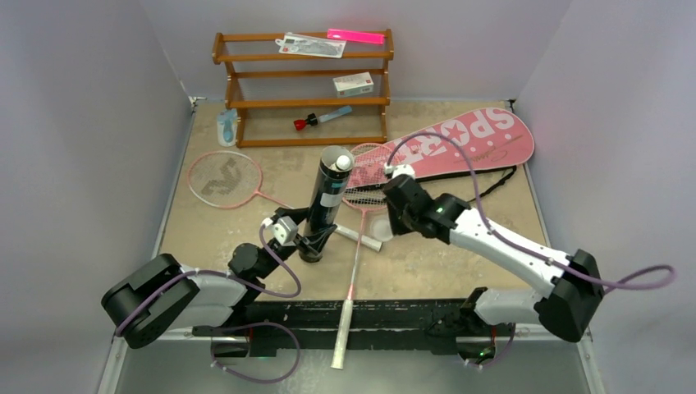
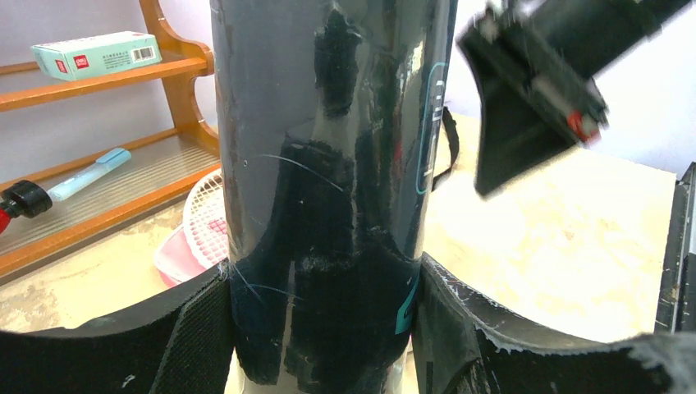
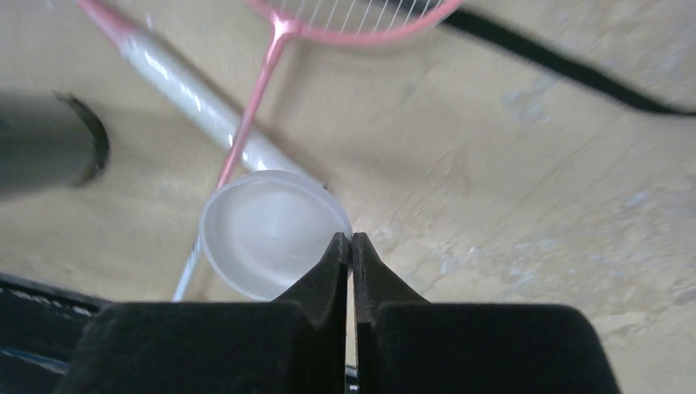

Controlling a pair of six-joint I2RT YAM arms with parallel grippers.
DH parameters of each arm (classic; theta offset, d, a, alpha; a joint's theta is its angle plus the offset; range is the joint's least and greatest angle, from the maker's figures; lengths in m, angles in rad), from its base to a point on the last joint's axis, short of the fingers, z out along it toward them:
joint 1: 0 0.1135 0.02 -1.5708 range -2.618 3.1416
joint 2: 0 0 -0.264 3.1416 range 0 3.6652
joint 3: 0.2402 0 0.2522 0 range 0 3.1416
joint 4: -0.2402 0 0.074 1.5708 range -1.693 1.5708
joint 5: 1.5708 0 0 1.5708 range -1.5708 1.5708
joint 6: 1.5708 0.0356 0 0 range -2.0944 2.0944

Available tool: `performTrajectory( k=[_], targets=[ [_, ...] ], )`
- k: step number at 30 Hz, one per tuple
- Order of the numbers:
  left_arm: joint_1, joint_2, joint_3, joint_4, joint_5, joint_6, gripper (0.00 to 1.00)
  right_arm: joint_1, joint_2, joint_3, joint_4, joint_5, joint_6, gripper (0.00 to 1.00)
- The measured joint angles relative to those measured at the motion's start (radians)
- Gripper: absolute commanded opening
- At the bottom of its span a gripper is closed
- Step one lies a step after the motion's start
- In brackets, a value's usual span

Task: Pack up the badminton gear
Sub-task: Close the lid on the shuttle tube.

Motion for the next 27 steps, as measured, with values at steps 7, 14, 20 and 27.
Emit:
performTrajectory(
  k=[7,14,20,27],
  targets=[
    [0.0,0.0,0.005,0.0,0.013,-0.013,0.0,-0.139,-0.026,0.206,0.014,0.027,-0.085,0.0],
    [0.0,0.0,0.024,0.001,0.044,-0.033,0.01,-0.141,0.061,0.33,0.11,-0.003,-0.095,0.0],
    [0.0,0.006,0.053,0.002,0.069,-0.05,0.03,-0.137,0.153,0.41,0.152,-0.045,-0.095,0.0],
    [0.0,0.018,0.1,0.002,0.073,-0.054,0.07,-0.074,0.195,0.476,0.151,-0.043,-0.108,0.0]
  ],
)
